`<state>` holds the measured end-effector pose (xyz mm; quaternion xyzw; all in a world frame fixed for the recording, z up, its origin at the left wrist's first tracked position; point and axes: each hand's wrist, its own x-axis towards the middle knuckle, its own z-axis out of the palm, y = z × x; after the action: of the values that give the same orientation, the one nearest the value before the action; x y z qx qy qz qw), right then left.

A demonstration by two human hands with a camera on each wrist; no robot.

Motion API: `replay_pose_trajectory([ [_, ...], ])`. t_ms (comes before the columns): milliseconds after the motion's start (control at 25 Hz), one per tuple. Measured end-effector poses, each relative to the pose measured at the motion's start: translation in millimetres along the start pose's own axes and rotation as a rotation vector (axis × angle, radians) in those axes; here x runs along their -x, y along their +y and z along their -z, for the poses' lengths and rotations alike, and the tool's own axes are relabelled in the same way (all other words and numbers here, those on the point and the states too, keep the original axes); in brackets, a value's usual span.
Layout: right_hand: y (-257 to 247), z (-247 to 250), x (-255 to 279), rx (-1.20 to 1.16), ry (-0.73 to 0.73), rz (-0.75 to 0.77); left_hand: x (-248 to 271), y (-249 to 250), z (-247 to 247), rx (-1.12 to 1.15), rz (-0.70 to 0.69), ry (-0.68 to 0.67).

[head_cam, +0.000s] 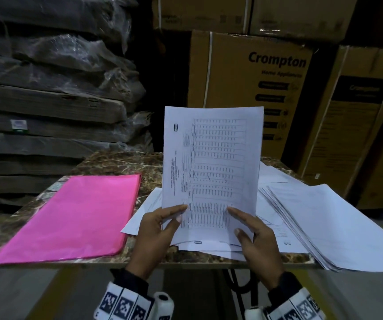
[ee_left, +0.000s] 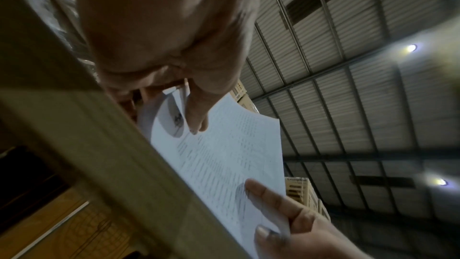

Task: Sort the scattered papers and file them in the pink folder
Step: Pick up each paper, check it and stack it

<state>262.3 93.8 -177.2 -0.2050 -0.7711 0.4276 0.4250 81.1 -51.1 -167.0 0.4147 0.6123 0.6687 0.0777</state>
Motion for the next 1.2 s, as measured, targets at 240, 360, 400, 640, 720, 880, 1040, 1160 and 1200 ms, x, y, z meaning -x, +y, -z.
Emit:
replay_pose_trajectory([
  [240,-10.5,15.9,4.0,-0.002,0.047,0.082,4.3,6.5,7.6,-0.143,-0.103,0.055],
  [360,-14.6,27.3,0.1,0.039,0.035,0.164,3.2,30.3,14.3,-0.251,-0.169,0.085],
  [400,-14.3,31.1,-2.4,0.041,0.016,0.168,1.7,39.0,16.5,-0.325,-0.202,0.081],
  [640,-14.0,43.9,-11.9,0.004,-0.281,0.058,-10.8,78.3,31.3,-0.626,-0.324,0.045],
  [720,-14.4,42.7,-12.9,0.009,-0.357,0.080,-15.1,88.6,36.2,-0.670,-0.271,0.034],
  [880,-16.2,42.9,-9.7,0.039,-0.432,0.115,-20.3,90.1,58.7,-0.613,-0.158,-0.059],
  [1040,-14.8,45.8,-7.2,0.050,-0.422,0.152,-10.8,84.4,80.1,-0.357,-0.085,-0.122],
  [1160,-18.8,45.0,-6.6,0.027,-0.333,0.164,-7.2,78.3,84.4,-0.253,-0.100,-0.017],
  [1200,-20.2,45.0,-6.9,0.004,-0.282,0.152,-6.4,76.2,84.3,-0.214,-0.101,0.019],
])
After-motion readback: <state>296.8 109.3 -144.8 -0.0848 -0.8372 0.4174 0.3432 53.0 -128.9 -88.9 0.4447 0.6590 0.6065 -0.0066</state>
